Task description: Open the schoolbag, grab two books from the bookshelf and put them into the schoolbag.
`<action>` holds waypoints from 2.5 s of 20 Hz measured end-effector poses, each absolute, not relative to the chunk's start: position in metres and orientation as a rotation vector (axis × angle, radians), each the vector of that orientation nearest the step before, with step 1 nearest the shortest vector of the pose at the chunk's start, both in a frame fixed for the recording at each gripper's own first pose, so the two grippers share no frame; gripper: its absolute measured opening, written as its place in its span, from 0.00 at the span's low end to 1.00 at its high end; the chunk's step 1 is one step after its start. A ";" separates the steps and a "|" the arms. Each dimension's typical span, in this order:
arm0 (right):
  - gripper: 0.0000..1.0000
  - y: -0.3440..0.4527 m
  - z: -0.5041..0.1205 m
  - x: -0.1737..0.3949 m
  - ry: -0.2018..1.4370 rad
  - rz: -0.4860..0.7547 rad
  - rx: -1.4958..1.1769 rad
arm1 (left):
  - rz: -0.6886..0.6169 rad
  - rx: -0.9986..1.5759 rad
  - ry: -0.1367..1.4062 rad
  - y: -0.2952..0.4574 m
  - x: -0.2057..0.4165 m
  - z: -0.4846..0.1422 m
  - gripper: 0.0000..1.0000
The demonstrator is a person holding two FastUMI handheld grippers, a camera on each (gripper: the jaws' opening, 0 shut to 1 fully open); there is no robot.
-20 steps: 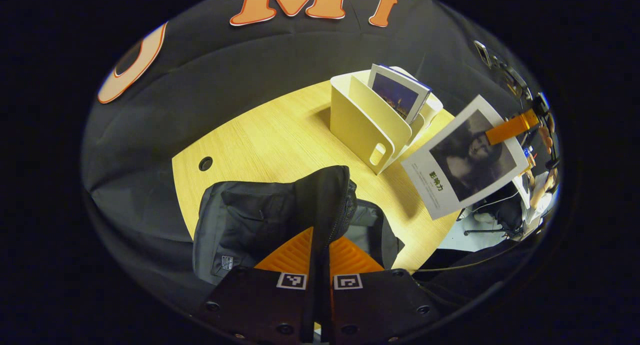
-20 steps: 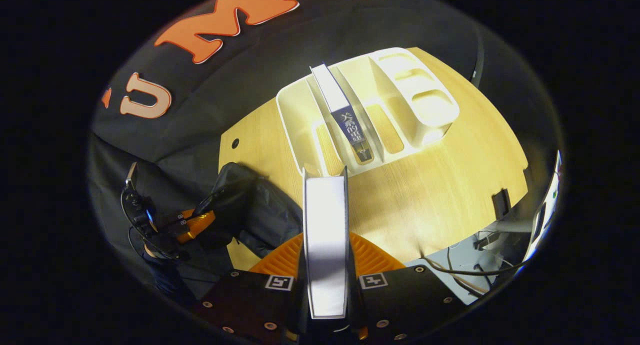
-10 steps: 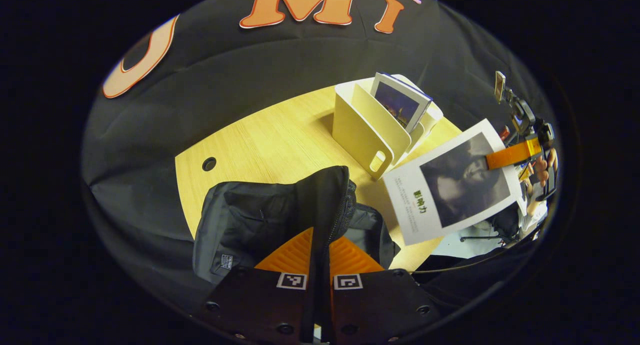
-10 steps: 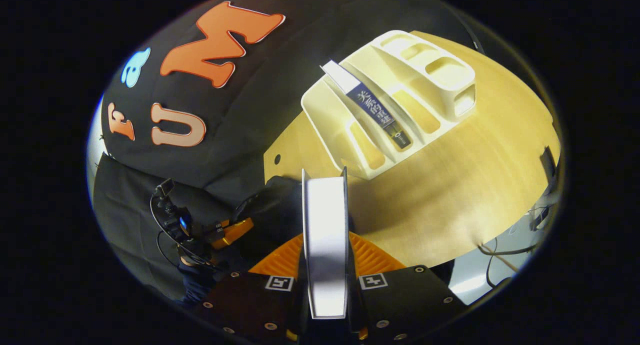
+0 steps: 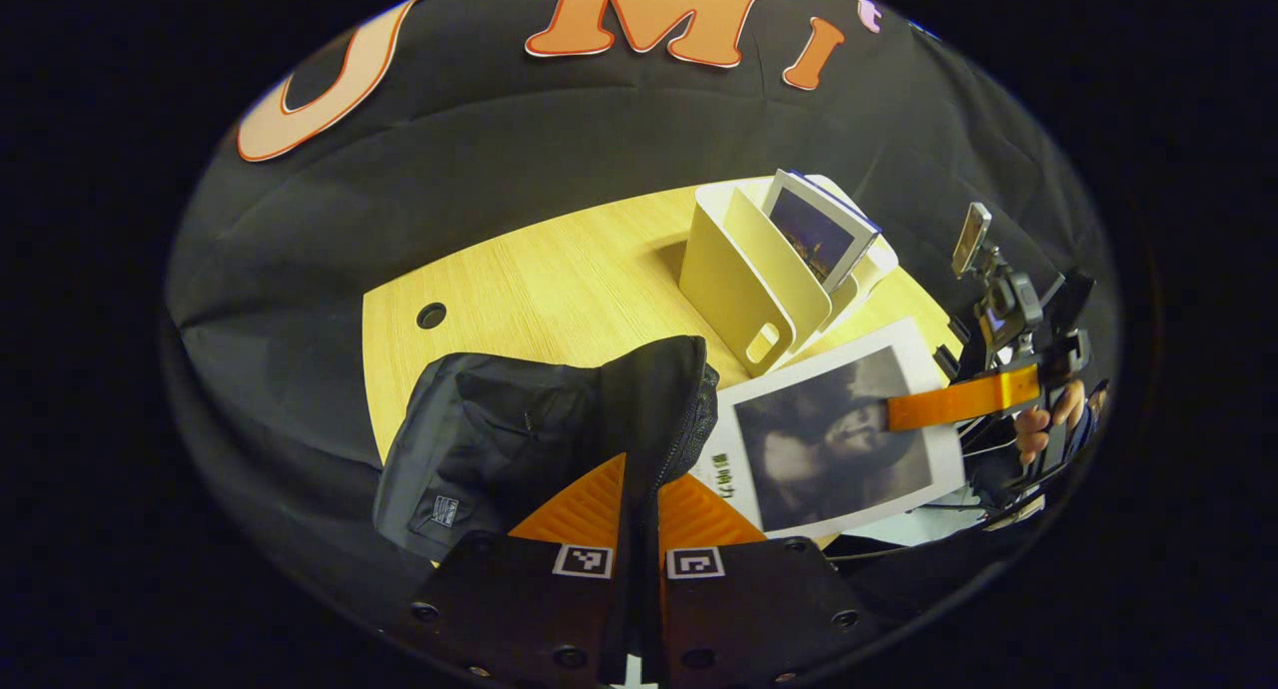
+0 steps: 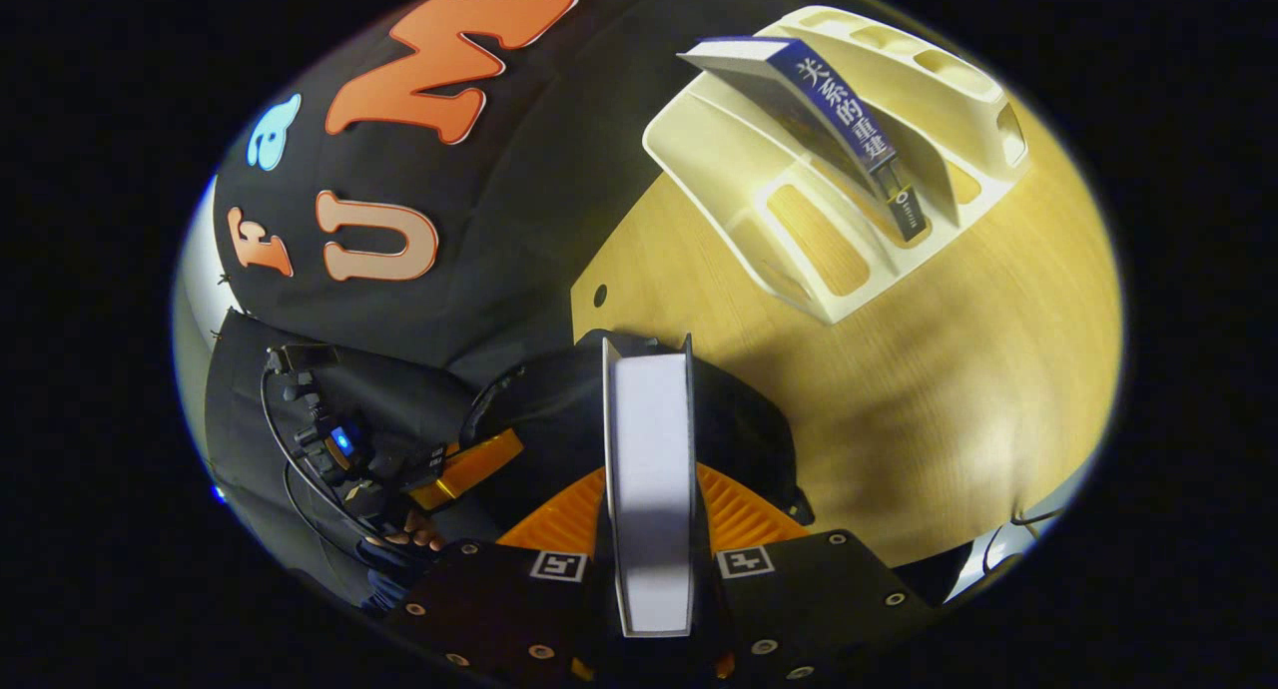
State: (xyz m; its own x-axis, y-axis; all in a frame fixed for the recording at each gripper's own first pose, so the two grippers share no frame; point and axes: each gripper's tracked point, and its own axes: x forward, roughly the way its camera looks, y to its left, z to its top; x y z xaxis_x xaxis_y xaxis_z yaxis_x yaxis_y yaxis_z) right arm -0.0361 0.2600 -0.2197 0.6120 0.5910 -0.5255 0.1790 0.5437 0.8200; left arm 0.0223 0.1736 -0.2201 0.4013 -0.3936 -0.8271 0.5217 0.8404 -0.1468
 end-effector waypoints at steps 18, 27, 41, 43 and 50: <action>0.32 0.377 -0.280 0.040 0.750 0.307 1.190 | -0.582 0.089 1.001 0.158 0.010 -0.216 0.06; 0.45 0.405 -0.315 0.015 0.992 0.303 1.095 | -0.560 0.067 1.000 0.158 0.010 -0.221 0.06; 0.98 0.307 -0.319 -0.034 1.101 0.271 0.698 | -0.512 0.088 1.011 0.150 0.002 -0.234 0.06; 0.98 0.292 -0.315 -0.037 1.103 0.268 0.672 | -0.502 0.086 1.012 0.150 0.000 -0.235 0.06; 0.98 0.234 -0.301 -0.047 1.126 0.273 0.527 | -0.470 0.095 1.030 0.145 -0.002 -0.245 0.06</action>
